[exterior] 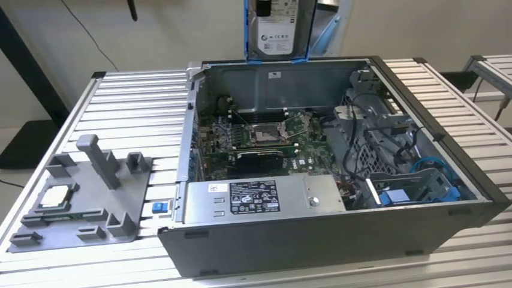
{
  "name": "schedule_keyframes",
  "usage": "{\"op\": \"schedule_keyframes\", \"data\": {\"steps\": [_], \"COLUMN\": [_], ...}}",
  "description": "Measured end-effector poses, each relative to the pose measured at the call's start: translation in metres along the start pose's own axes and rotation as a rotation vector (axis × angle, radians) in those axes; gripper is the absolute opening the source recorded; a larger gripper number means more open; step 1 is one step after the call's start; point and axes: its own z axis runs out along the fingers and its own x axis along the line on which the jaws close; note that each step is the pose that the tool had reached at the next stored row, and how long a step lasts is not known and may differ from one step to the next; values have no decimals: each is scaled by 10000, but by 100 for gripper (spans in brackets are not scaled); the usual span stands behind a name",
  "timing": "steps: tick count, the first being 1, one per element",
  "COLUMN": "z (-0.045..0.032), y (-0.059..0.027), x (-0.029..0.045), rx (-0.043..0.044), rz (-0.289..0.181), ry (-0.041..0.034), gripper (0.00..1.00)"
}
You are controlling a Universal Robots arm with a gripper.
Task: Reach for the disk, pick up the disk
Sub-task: 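Pick up the disk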
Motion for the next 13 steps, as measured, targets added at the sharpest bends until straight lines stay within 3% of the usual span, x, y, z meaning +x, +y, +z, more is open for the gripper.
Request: {"op": "schedule_keyframes", "data": {"steps": [13], "z": [0], "y": [-413], "x": [-6], "rx": [0], "rz": [-1], "ry": [0], "gripper": [0]}}
